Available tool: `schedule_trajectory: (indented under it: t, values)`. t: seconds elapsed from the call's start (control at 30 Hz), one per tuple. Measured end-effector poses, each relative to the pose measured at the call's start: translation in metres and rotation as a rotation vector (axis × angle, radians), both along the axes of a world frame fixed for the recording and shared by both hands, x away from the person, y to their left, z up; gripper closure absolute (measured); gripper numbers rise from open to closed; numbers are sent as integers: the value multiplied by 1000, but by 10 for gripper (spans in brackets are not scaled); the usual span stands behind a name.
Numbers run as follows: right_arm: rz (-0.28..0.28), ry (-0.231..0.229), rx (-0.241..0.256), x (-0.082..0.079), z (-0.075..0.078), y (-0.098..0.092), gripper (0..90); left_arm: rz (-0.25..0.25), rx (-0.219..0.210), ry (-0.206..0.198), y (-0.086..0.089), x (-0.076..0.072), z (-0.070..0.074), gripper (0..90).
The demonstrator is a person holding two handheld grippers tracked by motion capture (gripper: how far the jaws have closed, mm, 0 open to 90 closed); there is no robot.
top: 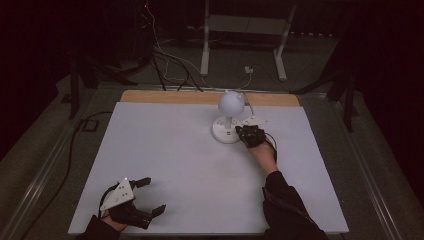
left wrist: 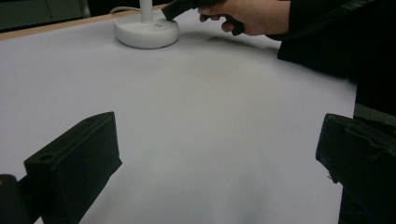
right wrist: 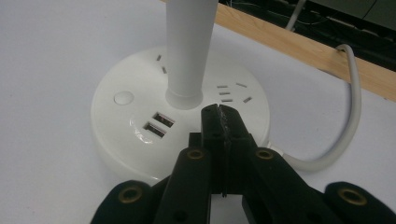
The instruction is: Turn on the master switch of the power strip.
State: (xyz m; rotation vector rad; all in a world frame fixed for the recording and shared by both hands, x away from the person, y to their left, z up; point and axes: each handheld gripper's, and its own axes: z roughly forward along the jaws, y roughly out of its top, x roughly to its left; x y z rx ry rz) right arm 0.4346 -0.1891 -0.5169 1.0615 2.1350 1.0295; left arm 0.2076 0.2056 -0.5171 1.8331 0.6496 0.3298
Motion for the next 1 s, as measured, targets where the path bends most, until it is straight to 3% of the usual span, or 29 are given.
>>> schedule_trajectory:
  t: [0.3, 0.43, 0.77, 0.83, 0.87, 1.0]
  values:
    - [-13, -22, -15, -2, -3, 5, 900, -2, 1, -1, 0, 0, 0, 1]
    - [-17, -10, -2, -1, -4, 4, 900, -2, -3, 0, 0, -1, 0, 1]
    - [-10, -11, -37, -1, -1, 7, 900, 1, -6, -1, 0, 0, 0, 1]
    - [-7, -12, -15, -1, 1, 5, 900, 0, -9, 0, 1, 0, 0, 1]
    - [-12, -16, 25, -1, 6, 3, 900, 0, -9, 1, 1, 1, 0, 2]
    - [-20, -32, 40, -2, 15, 3, 898, -1, -4, 2, 0, 1, 0, 1]
